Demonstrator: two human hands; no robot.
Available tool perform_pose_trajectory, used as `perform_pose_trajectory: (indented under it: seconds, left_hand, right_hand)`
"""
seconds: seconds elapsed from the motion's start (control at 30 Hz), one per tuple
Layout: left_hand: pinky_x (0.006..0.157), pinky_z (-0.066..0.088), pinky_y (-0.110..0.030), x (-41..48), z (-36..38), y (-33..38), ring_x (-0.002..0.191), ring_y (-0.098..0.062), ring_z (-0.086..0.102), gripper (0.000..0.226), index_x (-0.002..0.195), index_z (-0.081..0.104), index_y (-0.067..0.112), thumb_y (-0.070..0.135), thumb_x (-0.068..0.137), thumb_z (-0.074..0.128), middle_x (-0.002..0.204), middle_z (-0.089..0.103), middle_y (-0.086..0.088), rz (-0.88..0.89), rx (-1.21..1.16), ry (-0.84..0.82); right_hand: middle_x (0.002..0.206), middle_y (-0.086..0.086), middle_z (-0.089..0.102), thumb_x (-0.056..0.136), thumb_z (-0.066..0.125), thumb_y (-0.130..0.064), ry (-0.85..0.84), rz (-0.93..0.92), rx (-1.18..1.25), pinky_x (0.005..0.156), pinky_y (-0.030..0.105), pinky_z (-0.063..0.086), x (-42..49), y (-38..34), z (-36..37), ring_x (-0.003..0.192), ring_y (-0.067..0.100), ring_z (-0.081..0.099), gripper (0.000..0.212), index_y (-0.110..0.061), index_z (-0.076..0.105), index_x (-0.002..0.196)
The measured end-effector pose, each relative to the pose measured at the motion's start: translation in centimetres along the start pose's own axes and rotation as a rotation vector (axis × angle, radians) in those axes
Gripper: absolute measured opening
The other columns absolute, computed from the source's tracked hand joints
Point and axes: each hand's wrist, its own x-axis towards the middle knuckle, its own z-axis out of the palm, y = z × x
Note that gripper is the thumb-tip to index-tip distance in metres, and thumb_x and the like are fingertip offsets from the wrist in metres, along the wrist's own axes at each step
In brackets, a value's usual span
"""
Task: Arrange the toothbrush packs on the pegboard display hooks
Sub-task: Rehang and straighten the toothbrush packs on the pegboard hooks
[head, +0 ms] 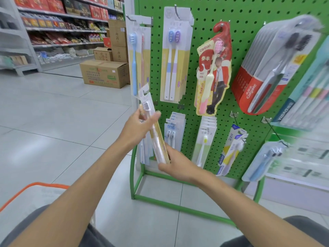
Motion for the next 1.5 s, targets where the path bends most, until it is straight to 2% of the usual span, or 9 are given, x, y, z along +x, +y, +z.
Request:
perform_pose_trajectory:
  seconds: [0.1, 0.23, 0.37, 0.57, 0.77, 0.97, 1.1, 1.23, 1.5]
  left_hand:
    - [0.067, 0.058, -0.029, 0.3, 0.0, -0.4, 0.086, -0.015, 0.066, 0.039, 0.119, 0.058, 0.024, 0.041, 0.086, 0.07, 0.106, 0.064, -0.002, -0.033, -0.071, -0.002]
    - [0.069, 0.06, -0.029, 0.5, -0.4, -0.3, 0.079, -0.021, 0.07, 0.03, 0.127, 0.059, 0.015, 0.016, 0.096, 0.058, 0.105, 0.072, -0.01, -0.06, -0.224, 0.015]
    - [0.068, 0.06, -0.026, 0.5, -1.0, -0.3, 0.08, -0.014, 0.072, 0.036, 0.137, 0.053, 0.012, 0.009, 0.101, 0.048, 0.101, 0.074, -0.003, -0.137, -0.331, 0.052]
    - [0.075, 0.058, -0.031, 0.5, -1.9, -0.5, 0.096, -0.02, 0.07, 0.031, 0.131, 0.057, 0.009, 0.008, 0.104, 0.041, 0.118, 0.069, -0.007, -0.22, -0.516, 0.051]
    - [0.074, 0.057, -0.032, 0.3, -1.6, -0.7, 0.09, -0.015, 0.071, 0.029, 0.125, 0.061, 0.011, 0.011, 0.105, 0.04, 0.105, 0.073, -0.001, -0.23, -0.543, -0.035]
    - [0.089, 0.055, -0.043, -0.1, -0.8, -0.9, 0.106, -0.025, 0.068, 0.03, 0.125, 0.061, 0.016, 0.019, 0.106, 0.039, 0.115, 0.072, -0.006, -0.32, -0.56, -0.206]
    - [0.087, 0.056, -0.043, -0.1, -0.7, -0.9, 0.107, -0.027, 0.068, 0.031, 0.129, 0.059, 0.016, 0.019, 0.106, 0.039, 0.116, 0.071, -0.008, -0.334, -0.616, -0.259]
    - [0.085, 0.056, -0.039, -0.4, -0.5, -1.2, 0.106, -0.025, 0.068, 0.03, 0.125, 0.061, 0.017, 0.024, 0.106, 0.04, 0.114, 0.073, -0.006, -0.348, -0.48, -0.399]
    - [0.104, 0.046, -0.046, -0.9, 0.2, -1.9, 0.106, -0.021, 0.066, 0.025, 0.109, 0.069, 0.02, 0.03, 0.102, 0.048, 0.108, 0.073, -0.001, -0.409, -0.241, -0.535]
  right_hand:
    - [0.102, 0.001, 0.06, 0.089, 0.054, -0.016, -0.001, -0.021, -0.011, 0.076, 0.033, 0.049, 0.0, -0.1, 0.2, 0.084, 0.023, 0.058, 0.082, -0.053, 0.011, 0.148]
    - [0.113, -0.004, 0.055, 0.084, 0.073, -0.027, -0.03, 0.035, 0.09, 0.079, 0.026, 0.051, 0.7, -0.2, 0.3, 0.082, 0.007, 0.056, 0.101, -0.051, 0.002, 0.151]
    - [0.151, -0.018, 0.033, 0.071, 0.086, -0.037, -0.093, 0.021, 0.12, 0.104, 0.019, 0.036, 1.1, -0.5, 0.5, 0.128, -0.001, 0.041, 0.126, -0.042, -0.01, 0.153]
    - [0.129, -0.028, 0.044, 0.075, 0.084, -0.026, -0.036, 0.001, 0.063, 0.099, 0.029, 0.047, 1.5, -0.6, 0.2, 0.114, 0.008, 0.058, 0.133, -0.05, -0.027, 0.144]
    - [0.127, -0.023, 0.056, 0.073, 0.082, -0.01, -0.031, -0.013, 0.102, 0.1, 0.033, 0.05, 2.6, -0.2, -0.3, 0.109, -0.003, 0.059, 0.107, -0.043, 0.016, 0.15]
    - [0.117, -0.005, 0.059, 0.076, 0.079, -0.002, 0.011, 0.08, 0.223, 0.061, 0.008, 0.048, 2.9, -0.5, -2.0, 0.088, -0.003, 0.062, 0.109, -0.036, 0.01, 0.154]
    - [0.129, -0.002, 0.051, 0.075, 0.081, -0.004, 0.049, 0.079, 0.256, 0.073, 0.018, 0.05, 3.1, -0.8, -2.8, 0.098, 0.004, 0.061, 0.113, -0.037, 0.009, 0.155]
    - [0.126, 0.004, 0.06, 0.083, 0.073, -0.007, 0.175, 0.075, 0.429, 0.094, 0.039, 0.054, 3.3, -0.9, -3.7, 0.107, 0.017, 0.066, 0.083, -0.029, 0.028, 0.15]
    - [0.106, 0.005, 0.073, 0.093, 0.059, -0.005, 0.378, 0.045, 0.601, 0.089, 0.035, 0.055, 2.9, -1.1, -7.6, 0.102, 0.02, 0.068, 0.022, -0.009, 0.068, 0.113]
